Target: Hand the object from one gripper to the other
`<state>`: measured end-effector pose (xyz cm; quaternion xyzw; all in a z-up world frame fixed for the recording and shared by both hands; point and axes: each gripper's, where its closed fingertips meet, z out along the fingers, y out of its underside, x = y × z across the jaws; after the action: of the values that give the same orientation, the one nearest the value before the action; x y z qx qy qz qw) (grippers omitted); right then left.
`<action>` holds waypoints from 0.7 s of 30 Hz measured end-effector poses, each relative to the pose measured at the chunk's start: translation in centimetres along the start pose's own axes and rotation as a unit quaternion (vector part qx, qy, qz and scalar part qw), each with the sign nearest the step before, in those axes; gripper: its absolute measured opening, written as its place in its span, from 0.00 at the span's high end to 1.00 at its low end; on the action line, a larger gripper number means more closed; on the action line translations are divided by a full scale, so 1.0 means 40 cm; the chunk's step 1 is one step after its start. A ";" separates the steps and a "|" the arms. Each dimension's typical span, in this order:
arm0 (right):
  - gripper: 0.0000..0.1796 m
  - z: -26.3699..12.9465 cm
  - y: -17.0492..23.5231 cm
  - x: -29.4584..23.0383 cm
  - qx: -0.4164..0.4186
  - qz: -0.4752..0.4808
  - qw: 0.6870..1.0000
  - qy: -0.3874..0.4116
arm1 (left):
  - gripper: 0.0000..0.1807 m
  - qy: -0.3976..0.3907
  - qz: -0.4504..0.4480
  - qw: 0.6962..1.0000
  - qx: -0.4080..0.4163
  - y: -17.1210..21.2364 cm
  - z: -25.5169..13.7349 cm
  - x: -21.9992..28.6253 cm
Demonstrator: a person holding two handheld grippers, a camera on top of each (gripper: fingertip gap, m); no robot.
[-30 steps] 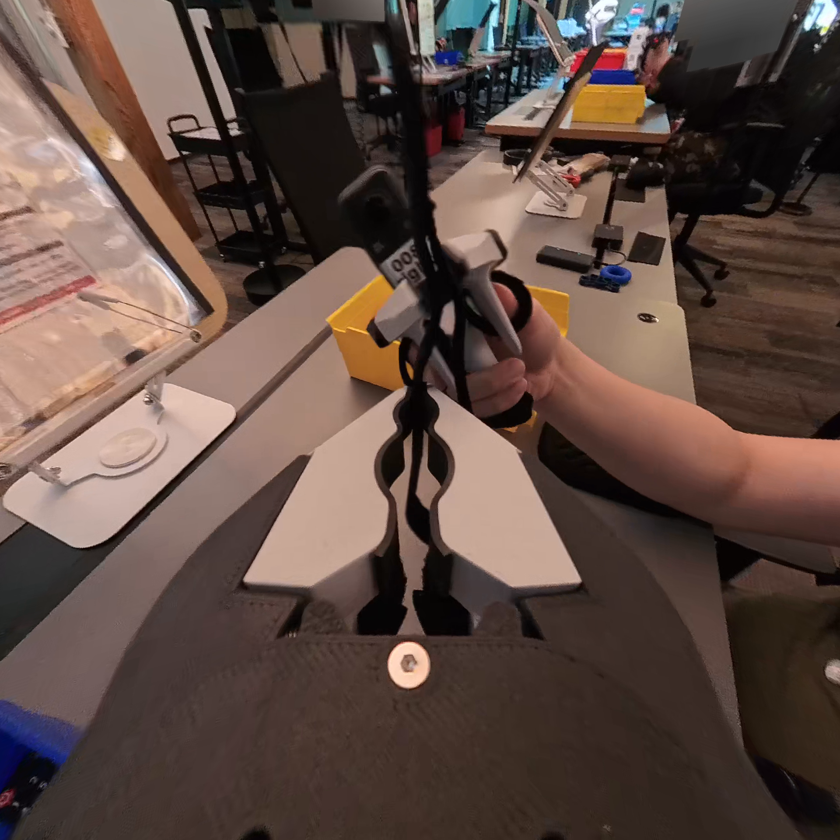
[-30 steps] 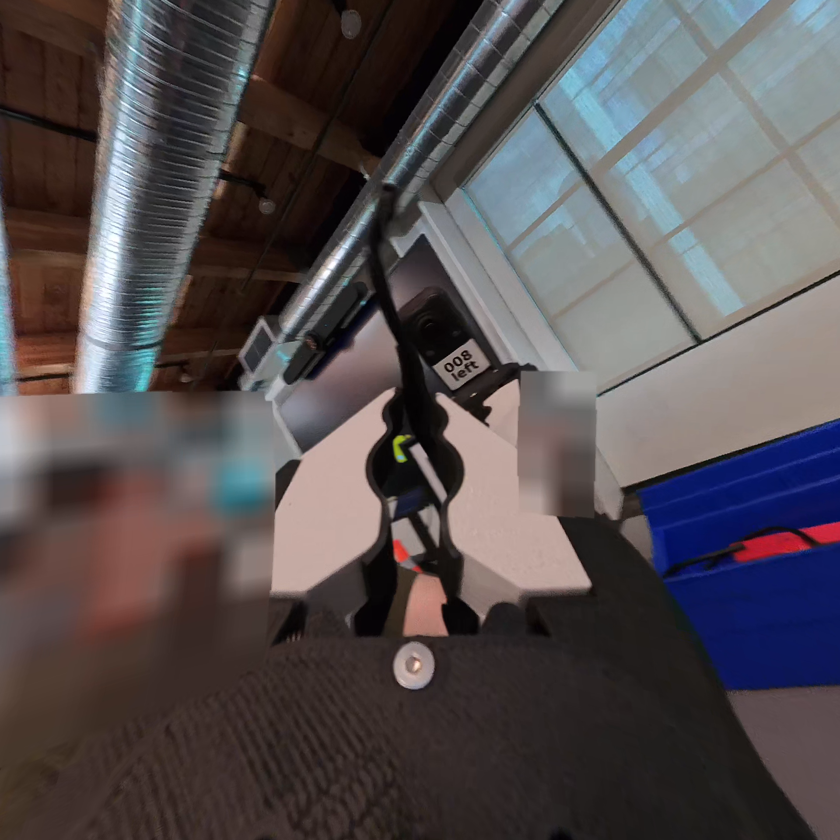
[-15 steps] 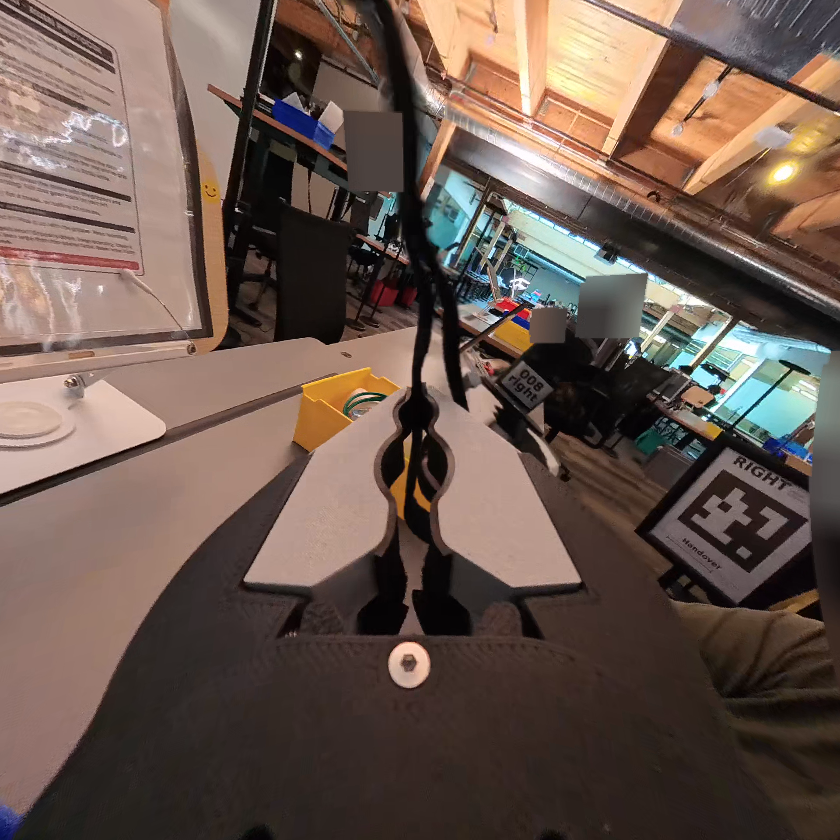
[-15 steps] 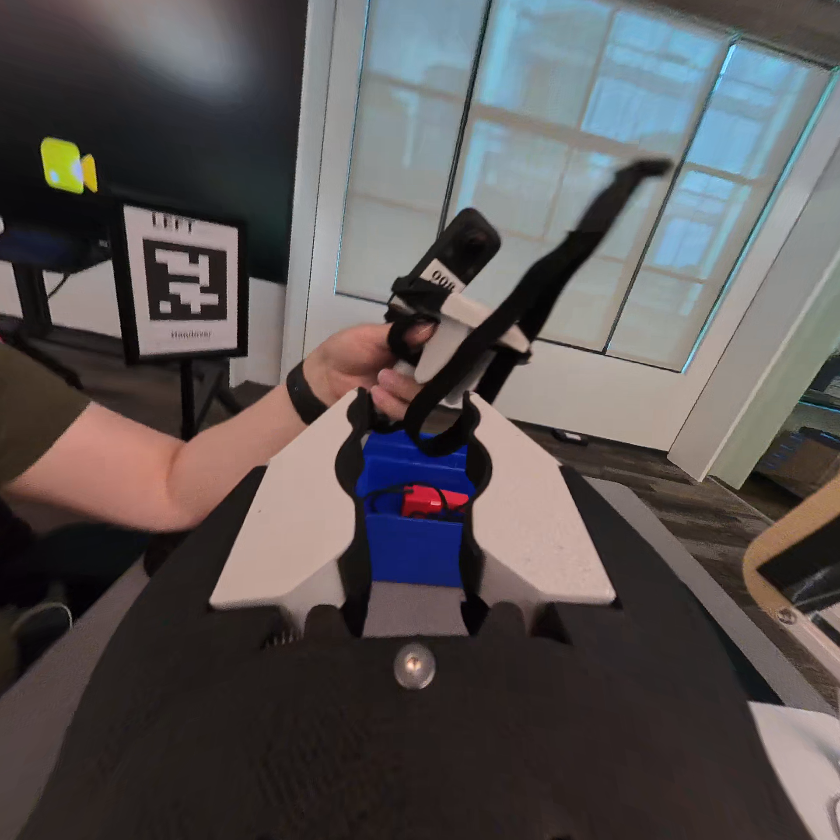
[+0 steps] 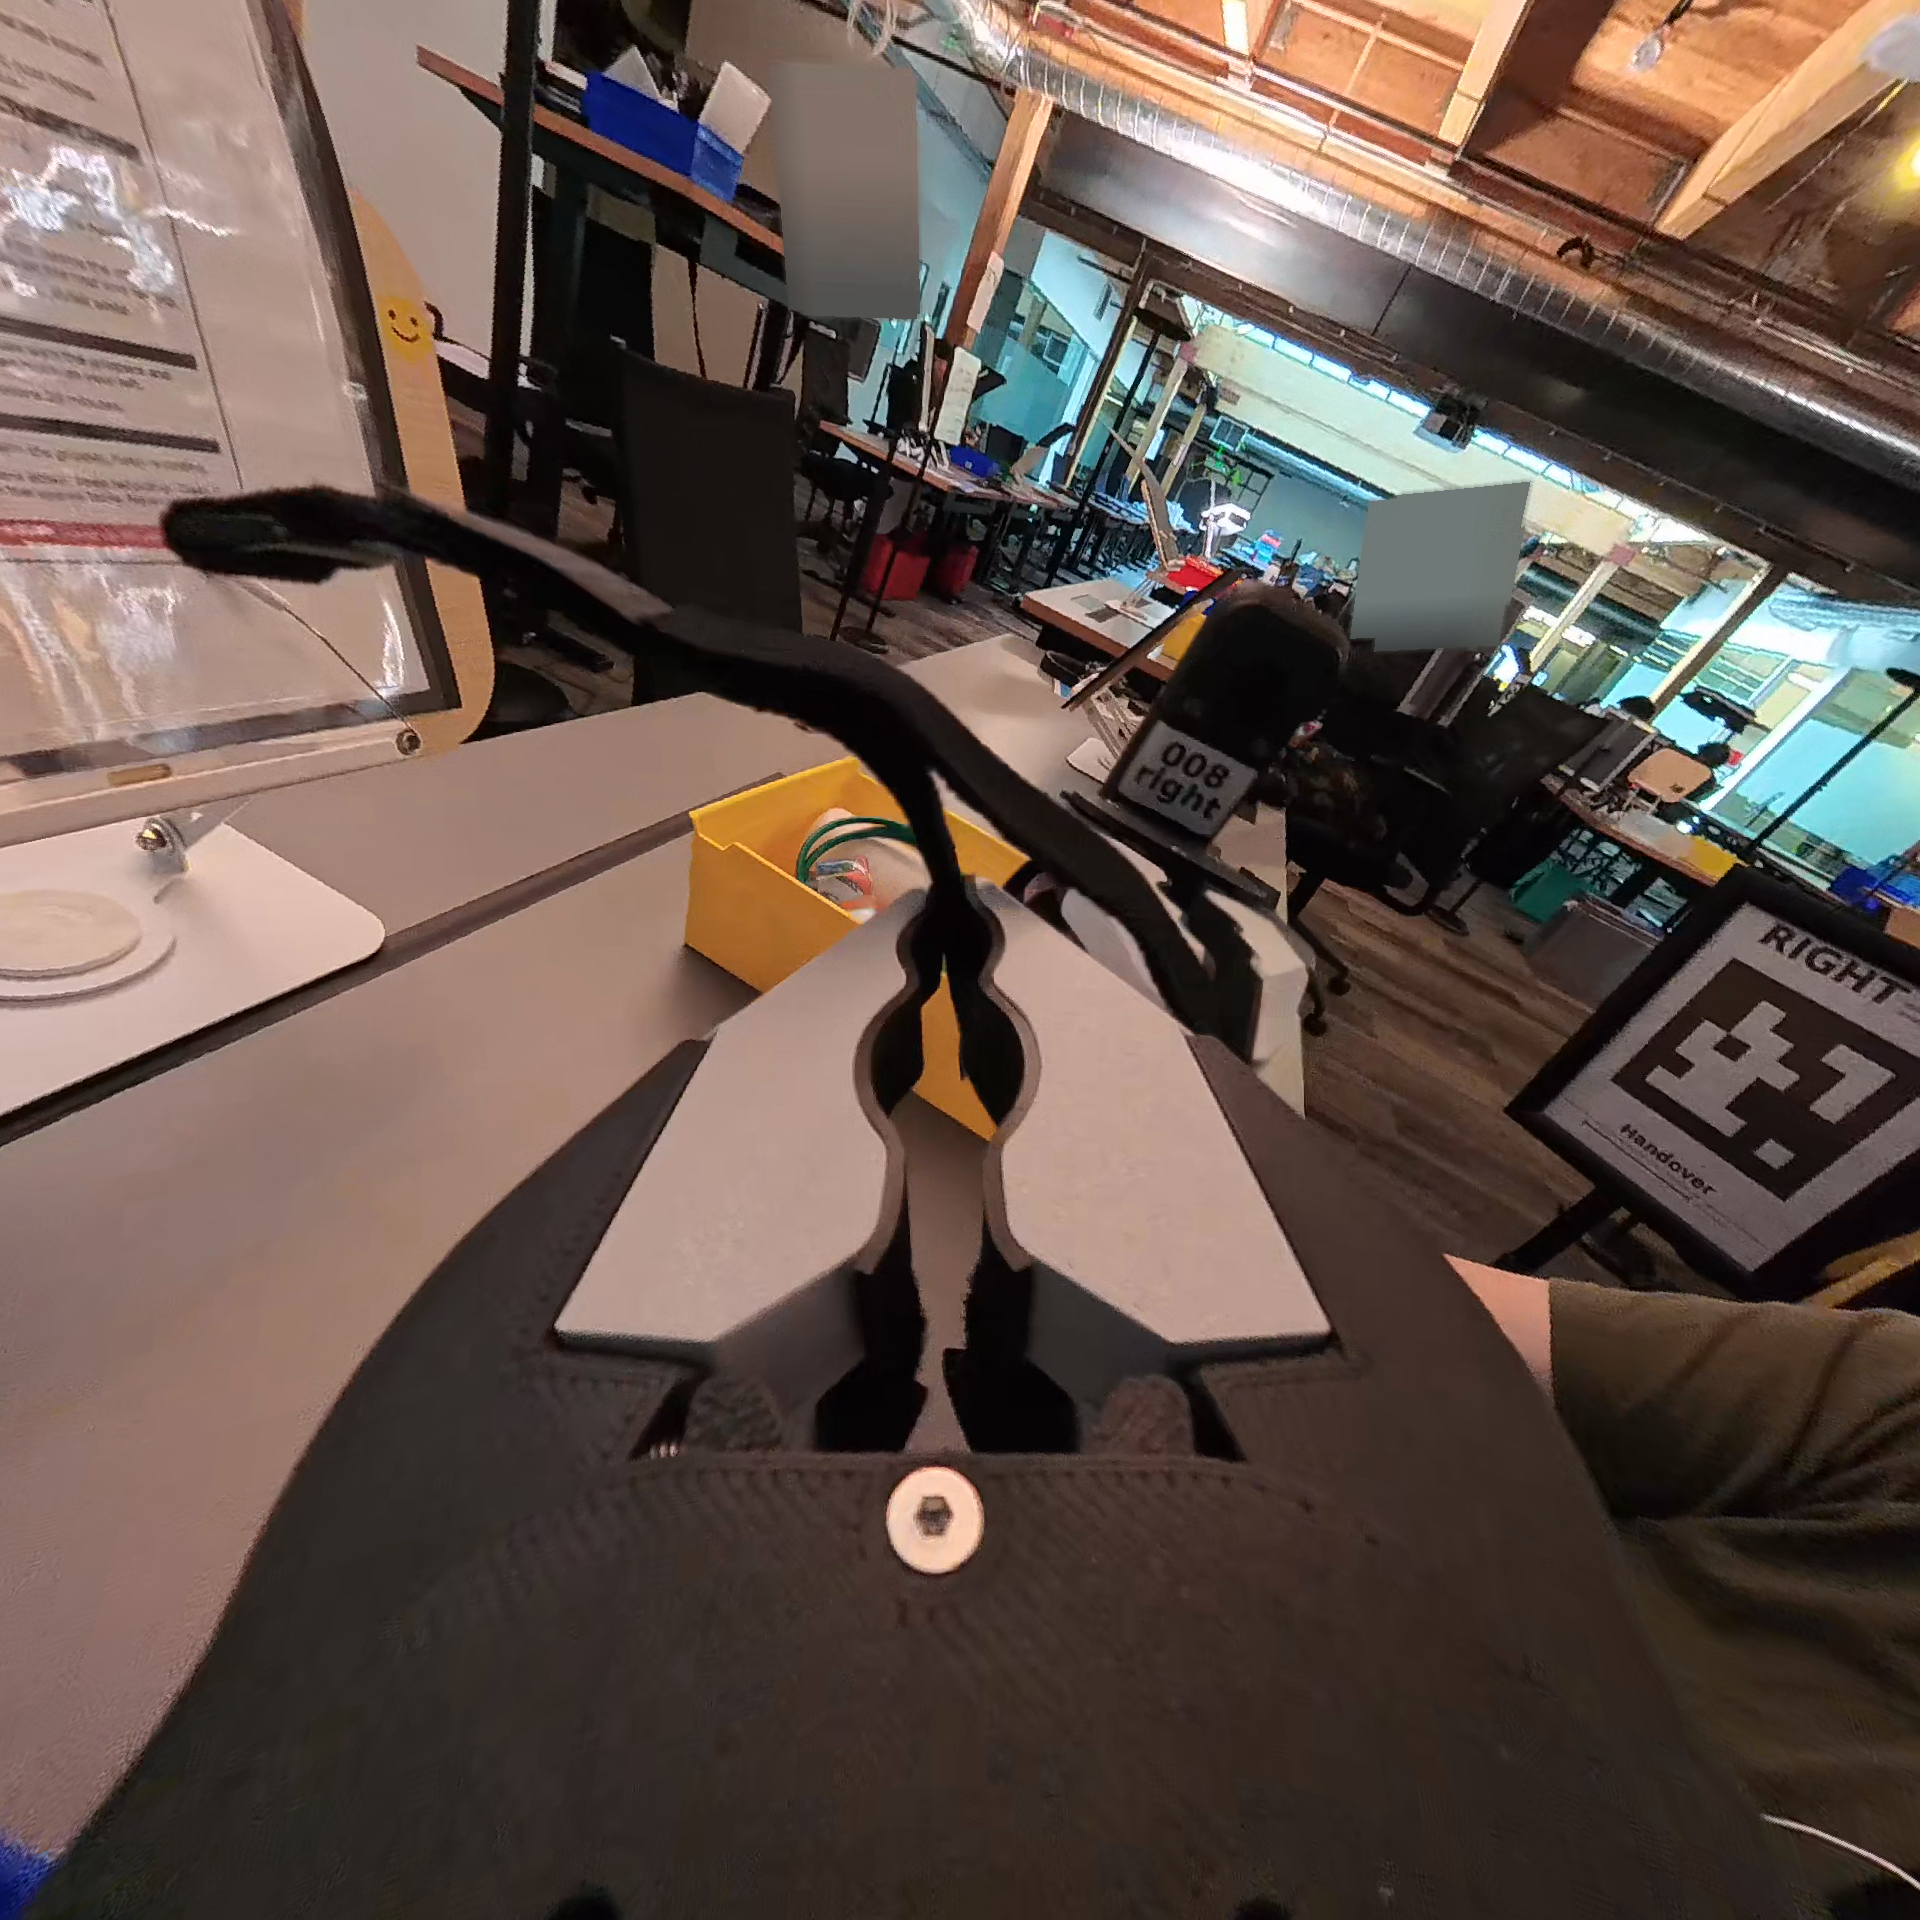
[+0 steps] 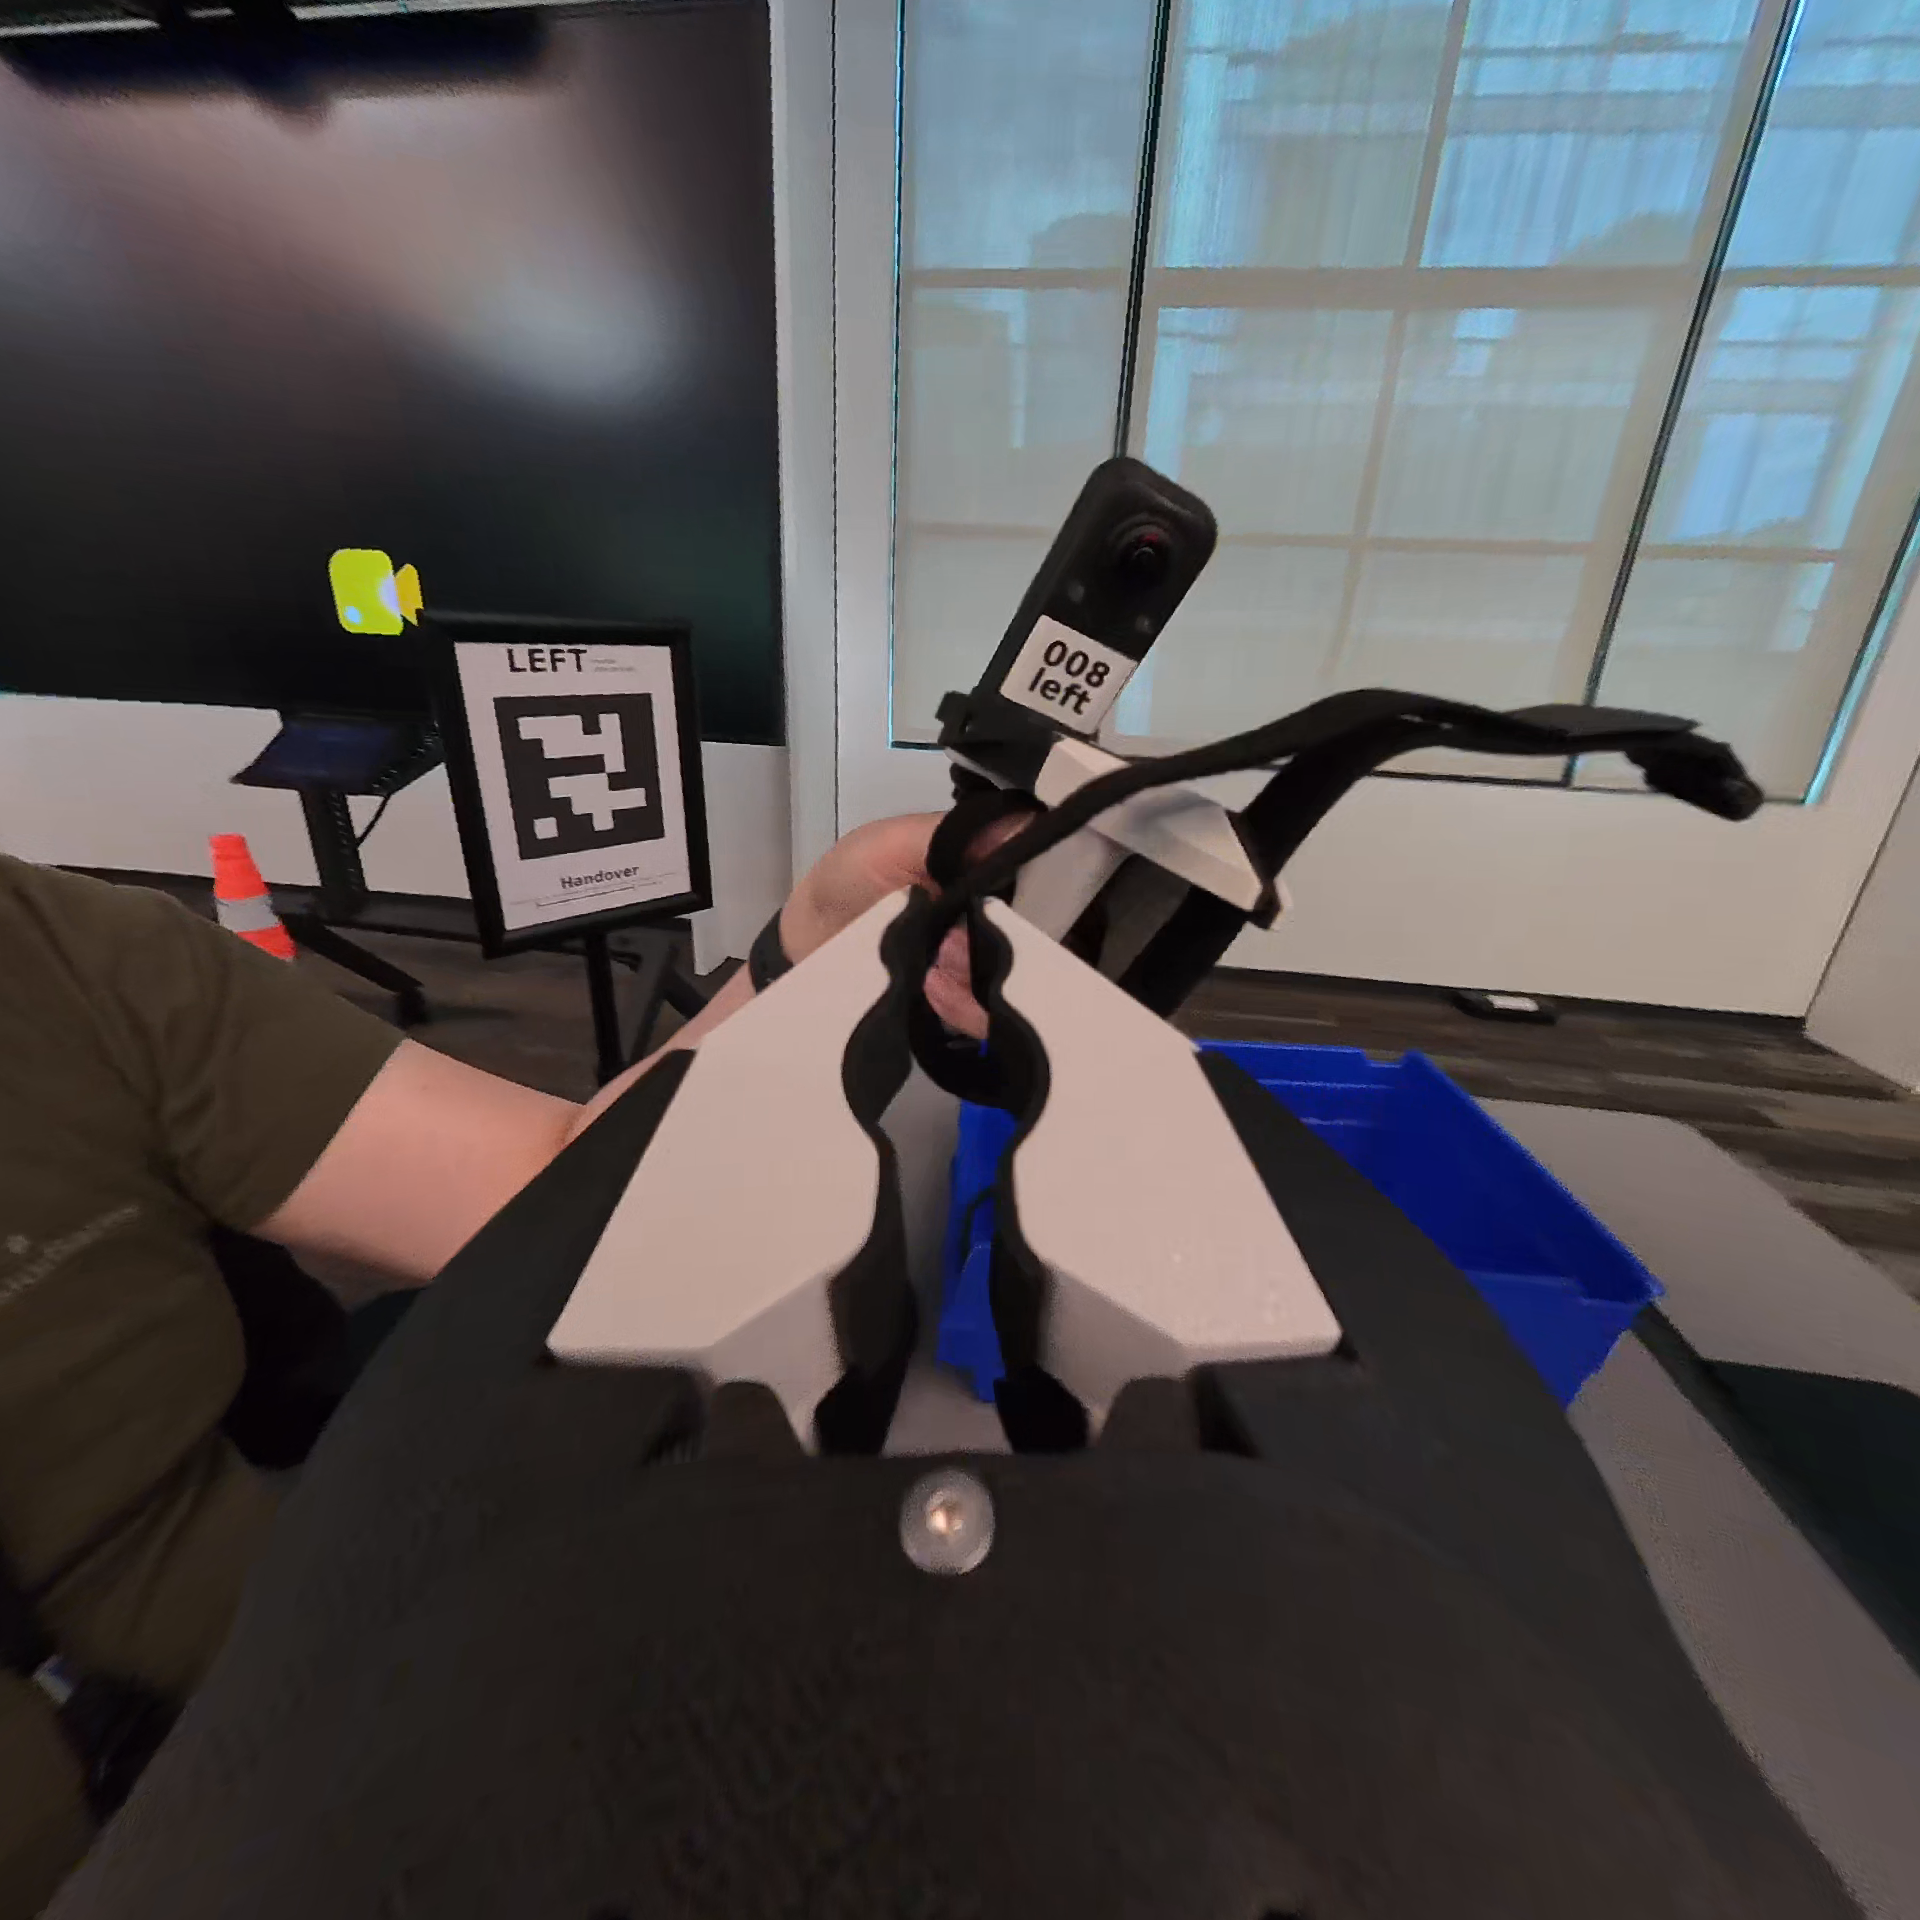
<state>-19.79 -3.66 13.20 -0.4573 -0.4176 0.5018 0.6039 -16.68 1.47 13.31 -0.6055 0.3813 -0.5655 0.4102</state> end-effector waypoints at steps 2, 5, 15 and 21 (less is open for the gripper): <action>0.99 -0.009 -0.009 -0.004 0.005 0.022 1.000 -0.012 | 0.87 -0.008 -0.003 1.000 -0.006 0.005 0.003 -0.007; 1.00 -0.027 -0.041 0.000 0.032 0.071 0.997 -0.022 | 0.70 -0.032 0.002 0.999 -0.026 0.017 -0.007 -0.026; 1.00 -0.083 -0.107 0.041 0.095 0.170 0.981 -0.002 | 0.68 -0.004 0.107 0.994 -0.002 -0.028 -0.065 0.041; 1.00 -0.084 -0.116 0.040 0.100 0.168 0.981 0.005 | 0.68 0.003 0.262 0.965 -0.014 0.000 -0.021 0.143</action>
<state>-15.26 -2.91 17.01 -0.4607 -0.2797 0.6328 0.5559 -17.11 -3.89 15.48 -0.4883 0.5356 -0.4347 0.5345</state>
